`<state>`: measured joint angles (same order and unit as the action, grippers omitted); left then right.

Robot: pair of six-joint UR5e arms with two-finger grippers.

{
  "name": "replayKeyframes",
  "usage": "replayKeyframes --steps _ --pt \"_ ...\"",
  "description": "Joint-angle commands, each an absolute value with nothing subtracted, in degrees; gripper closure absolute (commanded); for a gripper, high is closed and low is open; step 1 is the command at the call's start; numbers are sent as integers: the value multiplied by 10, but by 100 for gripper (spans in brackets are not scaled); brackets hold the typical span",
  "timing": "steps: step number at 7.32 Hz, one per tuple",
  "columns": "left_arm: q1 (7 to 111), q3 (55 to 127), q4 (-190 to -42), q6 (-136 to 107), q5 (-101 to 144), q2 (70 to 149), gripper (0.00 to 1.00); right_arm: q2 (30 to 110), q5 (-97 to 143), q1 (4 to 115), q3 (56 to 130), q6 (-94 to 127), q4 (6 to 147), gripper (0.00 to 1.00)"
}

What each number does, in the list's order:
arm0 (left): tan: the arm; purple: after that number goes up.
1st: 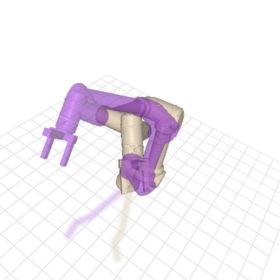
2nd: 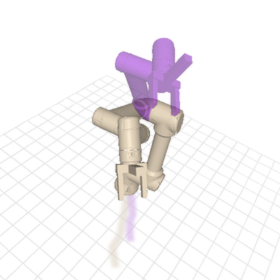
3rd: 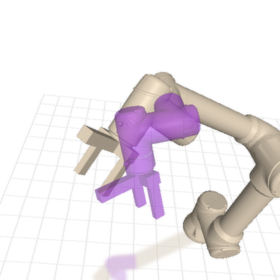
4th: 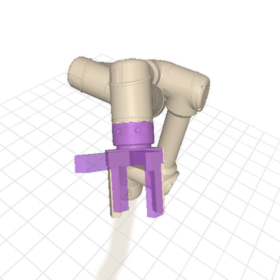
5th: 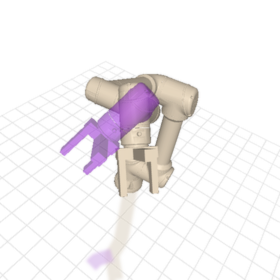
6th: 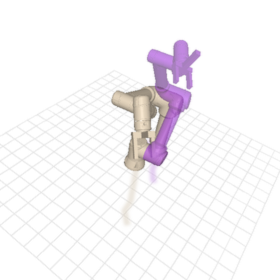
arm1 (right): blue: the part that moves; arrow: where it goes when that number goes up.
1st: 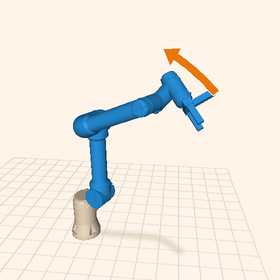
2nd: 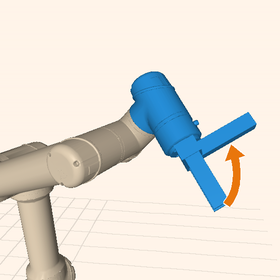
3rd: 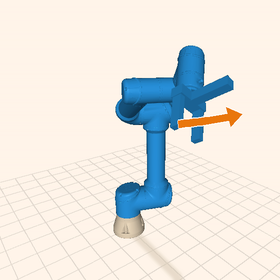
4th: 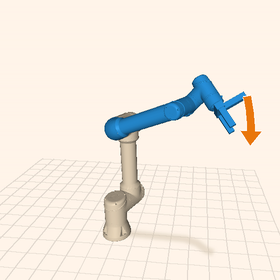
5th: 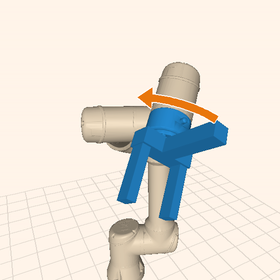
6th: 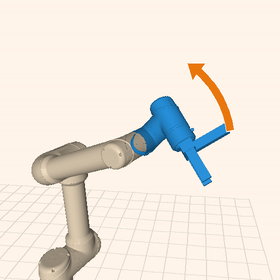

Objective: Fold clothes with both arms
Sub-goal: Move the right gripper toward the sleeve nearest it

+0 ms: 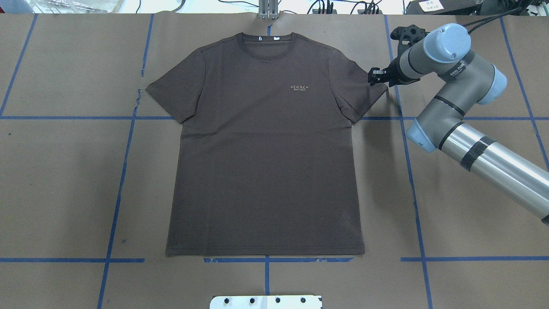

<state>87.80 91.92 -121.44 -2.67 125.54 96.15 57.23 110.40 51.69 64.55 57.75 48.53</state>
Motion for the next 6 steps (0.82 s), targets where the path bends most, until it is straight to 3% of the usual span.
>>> replayKeyframes --steps 1,6 --pt "878 918 -1215 -26 1255 962 0 573 1101 513 642 577 485 36" --pt "878 918 -1214 -25 1255 962 0 574 1100 513 638 577 486 36"
